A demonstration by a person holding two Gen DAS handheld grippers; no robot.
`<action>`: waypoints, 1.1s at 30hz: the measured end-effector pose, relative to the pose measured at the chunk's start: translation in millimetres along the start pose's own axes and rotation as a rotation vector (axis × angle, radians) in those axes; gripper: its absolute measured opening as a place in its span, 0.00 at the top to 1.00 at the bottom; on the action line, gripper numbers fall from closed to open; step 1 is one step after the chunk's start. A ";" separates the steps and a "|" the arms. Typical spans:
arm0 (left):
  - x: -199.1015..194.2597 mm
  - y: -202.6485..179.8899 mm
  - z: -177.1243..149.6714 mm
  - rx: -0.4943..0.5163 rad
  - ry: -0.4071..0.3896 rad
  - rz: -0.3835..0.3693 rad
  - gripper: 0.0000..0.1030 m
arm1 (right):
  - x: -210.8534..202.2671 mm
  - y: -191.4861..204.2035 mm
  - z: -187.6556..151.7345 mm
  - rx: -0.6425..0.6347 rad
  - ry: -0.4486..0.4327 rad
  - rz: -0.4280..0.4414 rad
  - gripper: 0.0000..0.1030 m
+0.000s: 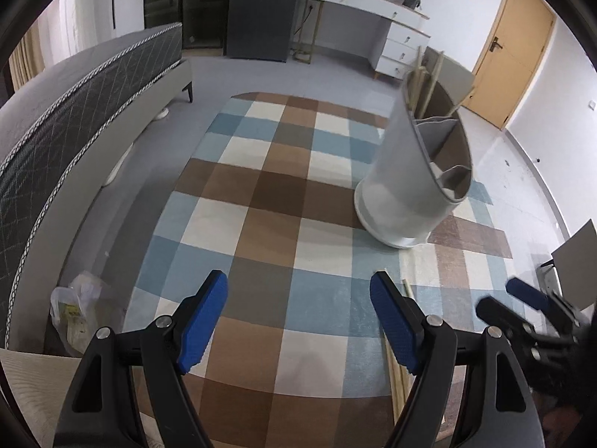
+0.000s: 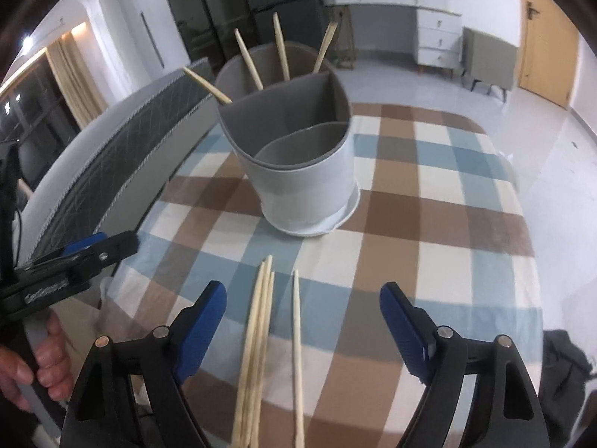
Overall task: Organize utensils
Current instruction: 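Lower both tools toward the remaining chopsticks beside the holder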
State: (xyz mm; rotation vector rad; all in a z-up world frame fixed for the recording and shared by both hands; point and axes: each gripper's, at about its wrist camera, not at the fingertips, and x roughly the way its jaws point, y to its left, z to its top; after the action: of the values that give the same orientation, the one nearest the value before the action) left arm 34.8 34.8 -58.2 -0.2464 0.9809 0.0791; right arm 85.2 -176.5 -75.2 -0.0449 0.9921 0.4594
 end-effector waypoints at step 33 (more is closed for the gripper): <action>42.9 21.5 3.3 -0.088 0.142 0.057 0.28 | 96.1 28.2 -4.1 -0.253 0.252 -0.084 0.75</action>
State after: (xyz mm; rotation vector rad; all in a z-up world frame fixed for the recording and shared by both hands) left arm 57.5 54.6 -95.7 -0.3085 1.1272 0.1586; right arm 115.0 -118.1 -151.0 -0.3787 1.1685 0.5080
